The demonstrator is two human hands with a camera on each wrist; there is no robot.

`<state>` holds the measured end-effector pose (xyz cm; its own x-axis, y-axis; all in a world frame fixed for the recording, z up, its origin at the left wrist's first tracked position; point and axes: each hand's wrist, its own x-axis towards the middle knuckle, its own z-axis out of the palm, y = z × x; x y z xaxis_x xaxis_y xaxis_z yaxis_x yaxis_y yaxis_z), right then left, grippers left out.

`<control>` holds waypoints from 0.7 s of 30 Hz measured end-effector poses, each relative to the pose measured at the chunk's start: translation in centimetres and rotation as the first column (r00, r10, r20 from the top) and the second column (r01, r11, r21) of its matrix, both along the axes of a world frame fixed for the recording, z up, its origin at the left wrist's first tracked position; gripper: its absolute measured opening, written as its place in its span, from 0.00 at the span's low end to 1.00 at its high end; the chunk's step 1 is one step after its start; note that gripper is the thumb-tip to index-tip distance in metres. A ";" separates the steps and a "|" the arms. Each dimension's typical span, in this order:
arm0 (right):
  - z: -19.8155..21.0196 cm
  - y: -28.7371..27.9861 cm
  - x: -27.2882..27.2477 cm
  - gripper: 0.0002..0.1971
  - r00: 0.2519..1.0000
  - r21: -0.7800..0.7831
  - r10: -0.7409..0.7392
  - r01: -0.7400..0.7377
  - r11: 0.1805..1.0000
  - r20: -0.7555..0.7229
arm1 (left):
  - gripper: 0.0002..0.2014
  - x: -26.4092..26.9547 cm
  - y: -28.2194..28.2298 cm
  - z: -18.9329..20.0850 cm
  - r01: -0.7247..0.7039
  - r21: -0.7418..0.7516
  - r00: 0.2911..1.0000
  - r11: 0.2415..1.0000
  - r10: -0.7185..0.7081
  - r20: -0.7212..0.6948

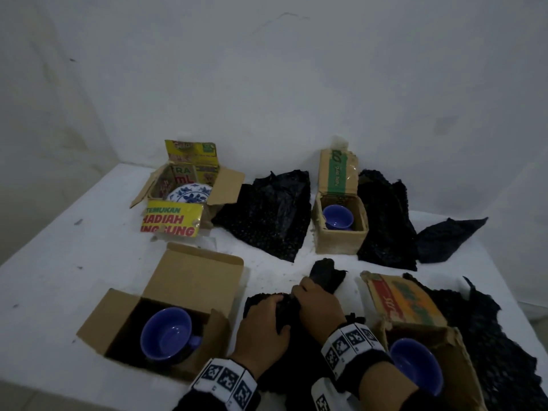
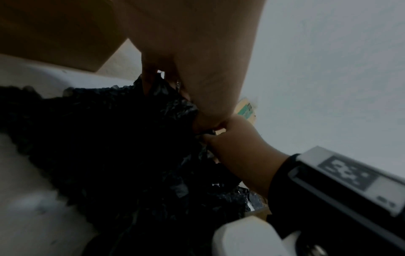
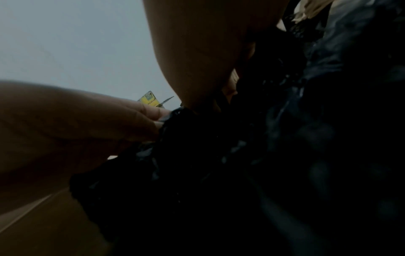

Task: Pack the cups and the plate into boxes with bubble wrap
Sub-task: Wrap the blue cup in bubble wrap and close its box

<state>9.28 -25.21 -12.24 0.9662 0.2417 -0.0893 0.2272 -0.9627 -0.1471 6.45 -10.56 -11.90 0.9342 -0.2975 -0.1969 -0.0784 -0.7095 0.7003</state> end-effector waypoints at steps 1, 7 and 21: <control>0.2 -0.1 -0.1 0.07 0.999 0.022 0.012 -0.013 1.000 0.046 | 0.25 0.1 -0.1 0.0 -0.004 0.017 1.000 1.000 0.003 0.018; 3.2 -0.9 0.1 0.03 0.951 0.167 -0.071 0.021 0.986 0.302 | 0.15 0.6 -0.7 2.4 0.006 0.149 0.976 0.989 -0.039 0.213; 12.5 -0.7 -0.8 0.09 0.967 0.509 -0.100 -0.036 0.860 0.236 | 0.22 4.3 6.5 12.4 0.192 -0.389 0.941 0.901 -0.056 0.334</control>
<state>8.50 -25.95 0.30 0.9480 0.1560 0.2775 0.2912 -0.7772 -0.5578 10.76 -4.02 0.48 0.8768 -0.4050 0.2592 -0.4056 -0.3336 0.8510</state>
